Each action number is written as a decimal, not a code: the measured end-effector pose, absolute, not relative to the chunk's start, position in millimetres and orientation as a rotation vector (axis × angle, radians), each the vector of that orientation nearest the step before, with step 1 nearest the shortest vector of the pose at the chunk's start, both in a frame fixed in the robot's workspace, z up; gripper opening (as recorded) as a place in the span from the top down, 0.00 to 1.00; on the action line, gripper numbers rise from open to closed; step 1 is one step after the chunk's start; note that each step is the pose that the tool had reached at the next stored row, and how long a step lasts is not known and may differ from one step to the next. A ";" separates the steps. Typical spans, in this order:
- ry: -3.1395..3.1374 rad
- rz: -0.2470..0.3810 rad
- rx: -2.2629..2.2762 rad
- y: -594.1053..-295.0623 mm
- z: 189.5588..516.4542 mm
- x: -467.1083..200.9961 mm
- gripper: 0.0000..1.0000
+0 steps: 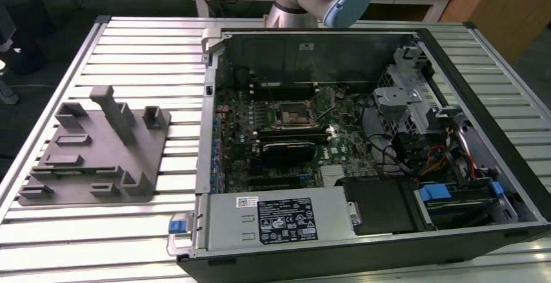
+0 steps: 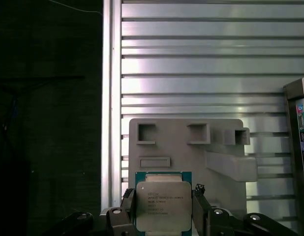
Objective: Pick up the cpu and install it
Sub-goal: 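Pick up the cpu and move it towards the insertion slot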
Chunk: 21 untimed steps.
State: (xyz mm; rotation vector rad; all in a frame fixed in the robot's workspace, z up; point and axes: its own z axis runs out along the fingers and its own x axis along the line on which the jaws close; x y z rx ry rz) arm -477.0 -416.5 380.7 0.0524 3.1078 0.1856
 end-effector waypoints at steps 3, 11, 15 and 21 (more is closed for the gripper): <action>3.108 0.186 0.052 -416.5 383.3 -477.0 0.46; 3.108 0.186 0.052 -416.5 383.7 -475.4 0.46; 3.108 0.185 0.052 -416.3 383.7 -472.9 0.46; 3.108 0.185 0.052 -416.0 383.6 -468.6 0.46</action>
